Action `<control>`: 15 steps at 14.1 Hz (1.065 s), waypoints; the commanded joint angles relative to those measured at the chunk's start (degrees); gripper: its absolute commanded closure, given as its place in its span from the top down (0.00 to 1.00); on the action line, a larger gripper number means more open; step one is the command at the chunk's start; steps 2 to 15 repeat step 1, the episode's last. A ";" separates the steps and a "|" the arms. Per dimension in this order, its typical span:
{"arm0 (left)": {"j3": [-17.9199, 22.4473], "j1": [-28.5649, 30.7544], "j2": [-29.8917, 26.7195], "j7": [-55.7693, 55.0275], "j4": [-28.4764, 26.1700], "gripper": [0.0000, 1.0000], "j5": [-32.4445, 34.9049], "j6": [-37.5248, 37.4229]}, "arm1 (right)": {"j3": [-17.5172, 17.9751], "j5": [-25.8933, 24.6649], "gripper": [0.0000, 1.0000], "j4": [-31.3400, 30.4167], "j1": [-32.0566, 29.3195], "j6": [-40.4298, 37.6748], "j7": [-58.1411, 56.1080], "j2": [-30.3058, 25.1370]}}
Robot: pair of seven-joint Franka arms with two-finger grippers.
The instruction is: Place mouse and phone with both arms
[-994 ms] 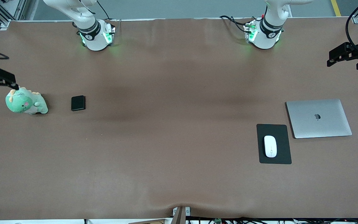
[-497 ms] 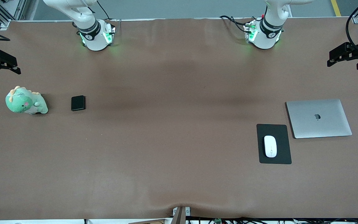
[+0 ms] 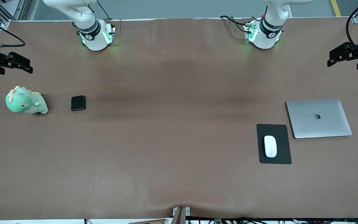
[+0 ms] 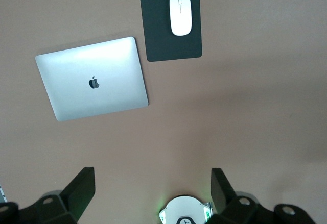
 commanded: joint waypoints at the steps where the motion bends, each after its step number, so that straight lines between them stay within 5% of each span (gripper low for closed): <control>1: -0.68 0.82 0.23 1.31 0.59 1.00 -0.37 -0.39 | -4.07 5.77 1.00 -2.88 -0.10 1.13 0.48 -2.22; 15: -0.68 0.82 0.23 1.31 0.59 1.00 -0.37 -0.39 | -4.07 5.77 1.00 -2.88 -0.10 1.13 0.48 -2.22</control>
